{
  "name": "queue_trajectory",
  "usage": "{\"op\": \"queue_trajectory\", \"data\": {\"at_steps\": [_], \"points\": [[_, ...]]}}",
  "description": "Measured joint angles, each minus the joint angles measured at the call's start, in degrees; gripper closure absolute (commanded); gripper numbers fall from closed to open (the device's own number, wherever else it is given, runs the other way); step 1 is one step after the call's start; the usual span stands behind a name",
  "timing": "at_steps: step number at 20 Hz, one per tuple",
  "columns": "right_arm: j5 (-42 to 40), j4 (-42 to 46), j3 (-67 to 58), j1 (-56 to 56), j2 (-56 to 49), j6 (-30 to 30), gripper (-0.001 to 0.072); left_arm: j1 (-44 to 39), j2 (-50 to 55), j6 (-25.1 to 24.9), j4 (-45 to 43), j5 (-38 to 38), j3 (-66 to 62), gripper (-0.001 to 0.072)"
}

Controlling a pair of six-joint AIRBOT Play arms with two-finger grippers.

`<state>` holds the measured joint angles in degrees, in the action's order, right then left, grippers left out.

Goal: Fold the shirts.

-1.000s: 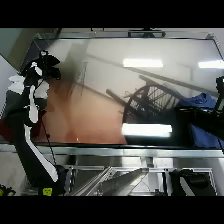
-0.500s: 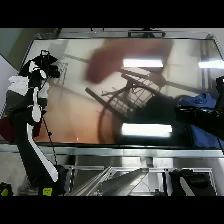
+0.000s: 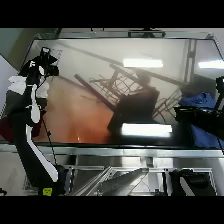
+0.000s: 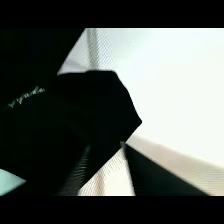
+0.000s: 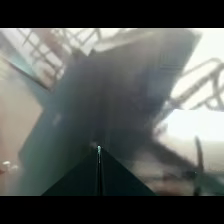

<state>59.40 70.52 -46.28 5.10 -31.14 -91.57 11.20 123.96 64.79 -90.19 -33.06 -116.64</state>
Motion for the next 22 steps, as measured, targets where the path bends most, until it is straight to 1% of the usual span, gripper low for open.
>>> {"op": "queue_trajectory", "data": {"at_steps": [4,8,9,10,12,13,14,15,17,22], "points": [[0.0,-0.11,0.0,0.0,0.0,0.0,0.0694,1.33,-1.27,0.39,4.85,5.6,-0.28,0.0006],[-0.04,-0.26,0.0,0.0,0.0,0.0,0.0694,3.37,1.9,0.59,6.71,10.84,-0.33,0.0007],[-0.07,-0.26,0.0,0.0,0.0,0.0,0.0694,3.65,2.99,0.59,6.88,12.11,-0.33,0.0018],[-0.09,-0.26,0.0,0.0,0.0,0.0,0.0694,3.78,4.2,0.57,7.13,13.68,-0.33,0.0098],[-0.2,-0.26,0.0,0.0,0.0,0.0,0.0694,3.8,6.29,0.59,7.32,16.85,-0.37,0.0374],[-0.31,-0.26,0.0,0.0,0.0,0.0,0.0694,3.74,7.08,0.55,7.32,17.81,-0.52,0.0524],[-0.33,-0.26,0.0,0.0,0.0,0.0,0.0694,3.67,7.65,0.52,7.32,18.97,-0.7,0.0646],[-0.48,-0.26,0.0,0.0,0.0,0.0,0.0694,3.58,7.89,0.37,7.32,19.63,-0.79,0.0684],[-0.55,-0.26,0.0,0.0,0.0,0.0,0.0694,3.43,7.98,0.11,7.32,19.3,-0.9,0.0684],[-0.7,-0.24,0.0,0.0,0.0,0.02,0.0694,2.93,3.8,-0.15,7.32,13.03,-0.98,0.0684]]}}
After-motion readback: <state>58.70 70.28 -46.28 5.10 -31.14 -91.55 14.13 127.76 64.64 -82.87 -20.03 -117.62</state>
